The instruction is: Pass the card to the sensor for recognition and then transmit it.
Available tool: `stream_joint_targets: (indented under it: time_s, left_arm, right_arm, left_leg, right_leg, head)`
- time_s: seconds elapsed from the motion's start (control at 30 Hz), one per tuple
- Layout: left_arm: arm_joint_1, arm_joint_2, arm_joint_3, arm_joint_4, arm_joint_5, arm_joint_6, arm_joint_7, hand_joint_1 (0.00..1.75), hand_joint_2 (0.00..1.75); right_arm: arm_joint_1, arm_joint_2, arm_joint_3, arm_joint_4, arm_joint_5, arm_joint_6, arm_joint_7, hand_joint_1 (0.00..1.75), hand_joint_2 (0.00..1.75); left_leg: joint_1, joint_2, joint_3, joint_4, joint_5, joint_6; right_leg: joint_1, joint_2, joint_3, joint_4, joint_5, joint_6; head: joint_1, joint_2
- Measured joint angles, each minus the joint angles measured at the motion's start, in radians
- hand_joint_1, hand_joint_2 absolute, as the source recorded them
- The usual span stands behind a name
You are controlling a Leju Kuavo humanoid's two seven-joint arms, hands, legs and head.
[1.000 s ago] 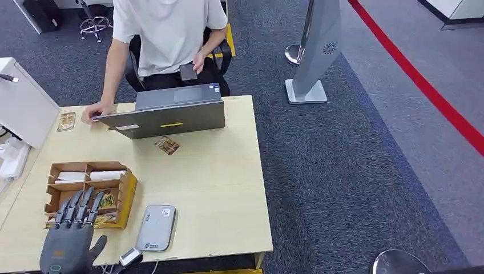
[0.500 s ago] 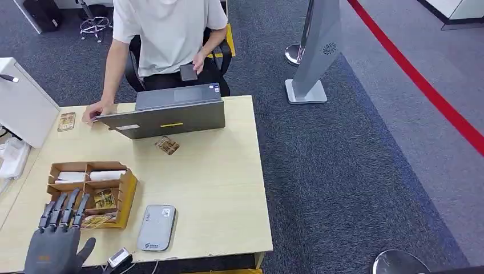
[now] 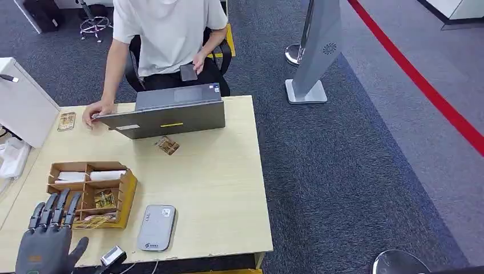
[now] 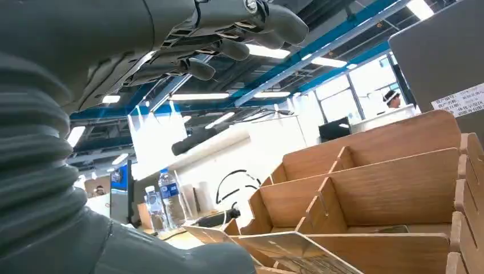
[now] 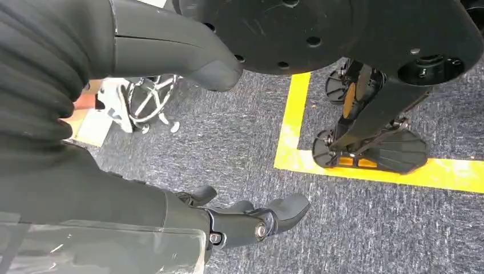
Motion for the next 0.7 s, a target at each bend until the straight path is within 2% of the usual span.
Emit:
stream_joint_targets:
  time_s: [0.37, 0.7]
  left_arm:
    - [0.0, 0.0, 0.004, 0.0, 0.0, -0.002, 0.0, 0.0, 1.75]
    - [-0.026, -0.021, 0.076, 0.033, 0.002, -0.024, -0.024, 0.0, 1.75]
  right_arm:
    - [0.0, 0.0, 0.0, 0.0, 0.0, 0.0, 0.0, 0.0, 1.75]
    - [0.0, 0.0, 0.0, 0.0, 0.0, 0.0, 0.0, 0.0, 1.75]
  left_leg:
    - [0.0, 0.0, 0.0, 0.0, 0.0, 0.0]
    - [0.0, 0.0, 0.0, 0.0, 0.0, 0.0]
  right_leg:
    - [0.0, 0.0, 0.0, 0.0, 0.0, 0.0]
    - [0.0, 0.0, 0.0, 0.0, 0.0, 0.0]
  head:
    - [0.0, 0.0]
    - [0.0, 0.0]
